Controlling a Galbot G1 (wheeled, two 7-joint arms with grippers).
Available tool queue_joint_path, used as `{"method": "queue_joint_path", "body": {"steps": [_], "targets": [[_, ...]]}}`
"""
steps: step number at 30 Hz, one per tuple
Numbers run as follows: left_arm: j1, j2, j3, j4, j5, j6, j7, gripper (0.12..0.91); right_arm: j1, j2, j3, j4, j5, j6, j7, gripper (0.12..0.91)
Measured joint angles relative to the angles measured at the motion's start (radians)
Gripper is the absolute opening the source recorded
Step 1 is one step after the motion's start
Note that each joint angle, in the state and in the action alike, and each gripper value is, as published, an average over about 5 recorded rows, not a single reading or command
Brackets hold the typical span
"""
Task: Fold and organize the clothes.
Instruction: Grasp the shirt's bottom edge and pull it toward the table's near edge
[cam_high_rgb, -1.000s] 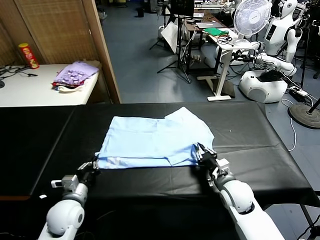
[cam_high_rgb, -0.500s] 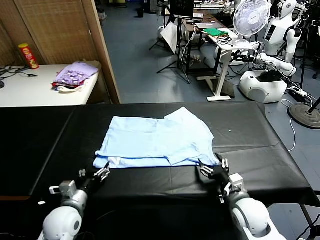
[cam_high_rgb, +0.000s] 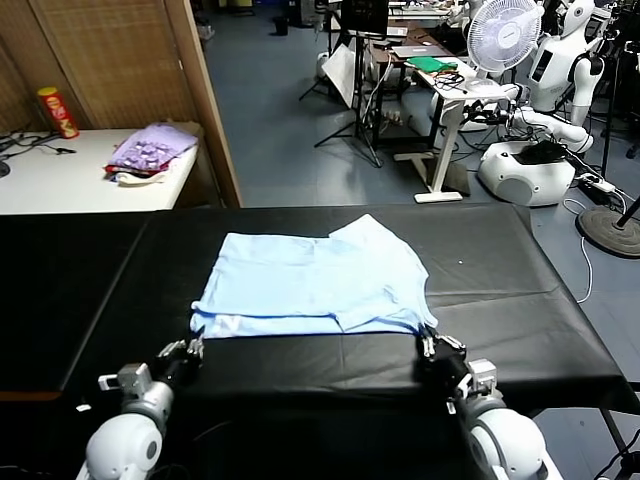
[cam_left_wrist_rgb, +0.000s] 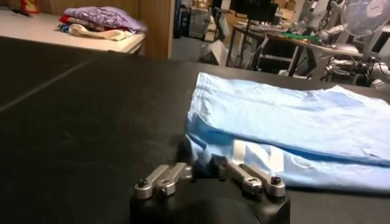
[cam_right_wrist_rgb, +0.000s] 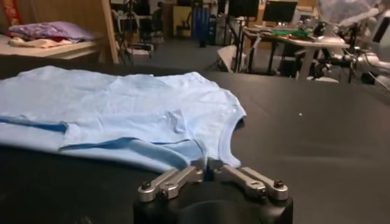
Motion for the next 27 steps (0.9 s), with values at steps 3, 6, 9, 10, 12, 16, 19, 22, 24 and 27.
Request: {"method": "queue_joint_path", "body": {"steps": [3, 6, 9, 10, 12, 16, 19, 22, 24, 27], "targets": [[0.058, 0.025, -0.017, -0.058, 0.013, 0.004, -0.002, 0.131, -0.043, 0.002, 0.003, 0.031, 0.000, -0.012, 0.004, 0.123], [0.114, 0.039, -0.035, -0.108, 0.016, 0.009, -0.011, 0.131, -0.079, 0.006, 0.006, 0.056, 0.000, -0.027, 0.003, 0.127], [0.164, 0.041, -0.049, -0.146, 0.020, 0.019, -0.026, 0.153, -0.111, 0.005, 0.013, 0.087, 0.006, -0.048, 0.000, 0.182], [0.179, 0.041, -0.052, -0.157, 0.024, 0.024, -0.032, 0.172, -0.121, 0.002, 0.017, 0.098, 0.011, -0.056, 0.000, 0.215], [0.204, 0.039, -0.057, -0.178, 0.038, 0.036, -0.044, 0.260, -0.133, -0.004, 0.025, 0.123, 0.024, -0.073, 0.000, 0.326], [0.241, 0.036, -0.060, -0.222, 0.079, 0.081, -0.057, 0.477, -0.135, -0.021, 0.044, 0.179, 0.072, -0.114, 0.003, 0.543], [0.261, 0.028, -0.064, -0.264, 0.108, 0.089, -0.061, 0.644, -0.107, -0.040, 0.062, 0.207, 0.111, -0.135, 0.011, 0.688], [0.256, 0.029, -0.076, -0.301, 0.092, 0.089, -0.060, 0.758, -0.027, -0.056, 0.066, 0.191, 0.124, -0.145, 0.026, 0.769], [0.227, 0.043, -0.081, -0.308, 0.058, 0.095, -0.058, 0.785, 0.051, -0.060, 0.053, 0.153, 0.119, -0.147, 0.033, 0.792], [0.144, 0.074, -0.071, -0.285, 0.001, 0.102, -0.059, 0.796, 0.188, -0.058, 0.006, 0.070, 0.105, -0.141, 0.042, 0.797]]}}
